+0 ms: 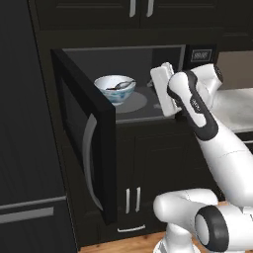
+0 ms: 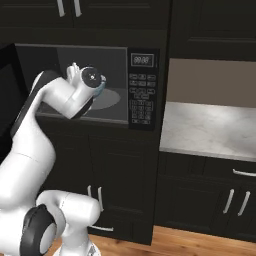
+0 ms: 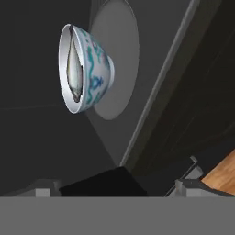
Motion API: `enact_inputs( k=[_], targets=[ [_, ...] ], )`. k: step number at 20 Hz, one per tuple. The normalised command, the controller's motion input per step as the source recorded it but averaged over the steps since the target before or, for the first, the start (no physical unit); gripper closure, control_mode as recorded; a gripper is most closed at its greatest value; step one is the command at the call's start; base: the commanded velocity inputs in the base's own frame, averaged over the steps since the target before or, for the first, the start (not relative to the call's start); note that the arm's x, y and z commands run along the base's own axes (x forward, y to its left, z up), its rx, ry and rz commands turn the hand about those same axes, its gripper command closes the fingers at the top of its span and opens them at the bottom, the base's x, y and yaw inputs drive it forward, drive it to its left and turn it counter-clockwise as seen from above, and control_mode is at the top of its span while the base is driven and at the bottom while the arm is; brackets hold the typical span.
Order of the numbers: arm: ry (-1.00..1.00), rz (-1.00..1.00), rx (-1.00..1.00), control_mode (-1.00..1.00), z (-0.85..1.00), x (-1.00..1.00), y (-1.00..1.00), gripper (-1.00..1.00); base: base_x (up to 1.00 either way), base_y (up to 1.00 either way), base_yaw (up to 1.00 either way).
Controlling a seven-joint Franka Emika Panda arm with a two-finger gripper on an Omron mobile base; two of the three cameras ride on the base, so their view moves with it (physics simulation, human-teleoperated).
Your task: The microwave is finished heating the fish and sweet potato. Take the bowl containing the food and place it on the dining counter.
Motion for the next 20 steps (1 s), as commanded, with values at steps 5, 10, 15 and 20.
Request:
enact_inputs(
  k=[5,10,15,20],
  targets=[
    [0.0,0.0,-0.01,-1.0,-0.1,1.0,0.05,-1.0,0.0,0.0,0.0],
    [0.02,0.0,-0.04,-1.0,-0.06,0.82,0.22,-1.0,0.0,0.0,0.0],
    [0.06,0.0,-0.13,-1.0,-0.43,0.65,0.36,-1.0,0.0,0.0,0.0],
    [0.01,0.0,-0.09,-1.0,-0.22,0.74,0.3,-1.0,0.0,0.0,0.0]
  ],
)
